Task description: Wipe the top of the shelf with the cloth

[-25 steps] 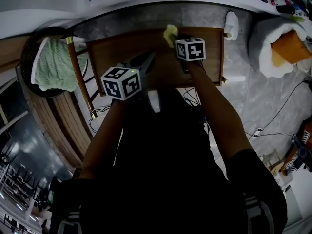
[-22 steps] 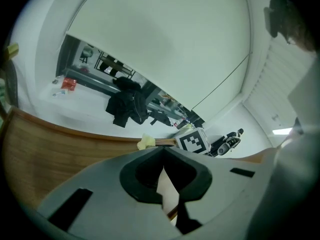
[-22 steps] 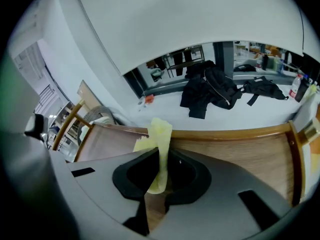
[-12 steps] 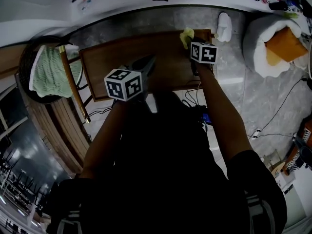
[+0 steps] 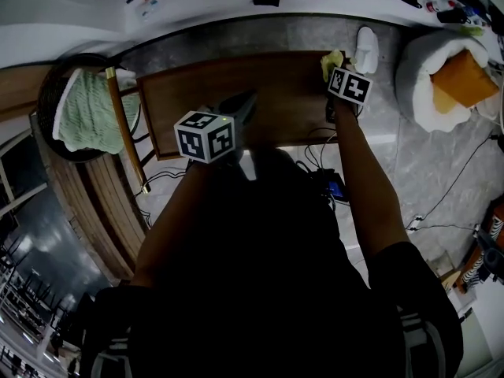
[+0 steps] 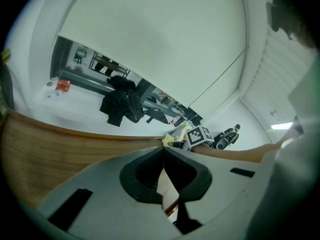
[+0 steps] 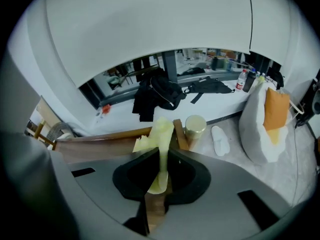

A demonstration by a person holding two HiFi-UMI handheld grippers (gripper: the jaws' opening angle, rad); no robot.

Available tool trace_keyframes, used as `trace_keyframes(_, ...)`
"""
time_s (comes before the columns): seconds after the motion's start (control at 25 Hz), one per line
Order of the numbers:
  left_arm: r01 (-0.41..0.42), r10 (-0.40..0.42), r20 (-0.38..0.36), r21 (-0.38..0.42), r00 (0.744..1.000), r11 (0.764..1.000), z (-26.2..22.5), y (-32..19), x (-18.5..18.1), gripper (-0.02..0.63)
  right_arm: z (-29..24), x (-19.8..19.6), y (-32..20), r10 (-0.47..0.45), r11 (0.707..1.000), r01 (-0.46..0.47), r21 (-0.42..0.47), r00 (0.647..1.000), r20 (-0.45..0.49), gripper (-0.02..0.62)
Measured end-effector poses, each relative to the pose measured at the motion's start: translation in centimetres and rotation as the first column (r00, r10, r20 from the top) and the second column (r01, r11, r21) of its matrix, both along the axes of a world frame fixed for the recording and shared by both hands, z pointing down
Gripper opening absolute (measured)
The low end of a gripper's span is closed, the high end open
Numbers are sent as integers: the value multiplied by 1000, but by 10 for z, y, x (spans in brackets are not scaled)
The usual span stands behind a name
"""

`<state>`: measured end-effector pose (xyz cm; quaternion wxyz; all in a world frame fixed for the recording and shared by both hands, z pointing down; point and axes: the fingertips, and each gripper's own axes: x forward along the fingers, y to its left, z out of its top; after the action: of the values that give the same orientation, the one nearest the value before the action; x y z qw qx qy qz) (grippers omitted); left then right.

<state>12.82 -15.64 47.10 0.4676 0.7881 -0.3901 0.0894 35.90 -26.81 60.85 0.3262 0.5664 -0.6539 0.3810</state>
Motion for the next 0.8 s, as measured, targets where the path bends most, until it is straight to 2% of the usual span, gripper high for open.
trace_keyframes(0.16, 32, -32, -1, 4, 999, 999, -7, 9, -24, 12, -11, -7, 2, 45, 998, -46, 32, 999, 9, 46)
trace_keyframes(0.28, 72, -72, 9, 12, 997, 997, -13, 19, -55, 12, -33, -51, 13, -34, 996, 29, 90, 998, 49, 46)
trace_keyframes(0.4, 122, -123, 32, 20, 992, 992, -19, 29, -99, 12, -49, -123, 30, -121, 987, 104, 119, 983, 139, 46)
trace_keyframes(0.52, 168, -171, 66, 40, 983, 985, -29, 39, -148, 12, -52, -208, 52, -216, 973, 191, 126, 948, 233, 46)
trace_keyframes(0.68, 224, -230, 101, 65, 968, 972, -41, 56, -217, 12, -49, -323, 85, -372, 928, 350, 127, 880, 295, 46)
trace_keyframes(0.8, 254, -261, 112, 76, 959, 964, -46, 70, -265, 12, -50, -399, 101, -439, 898, 417, 141, 834, 334, 46)
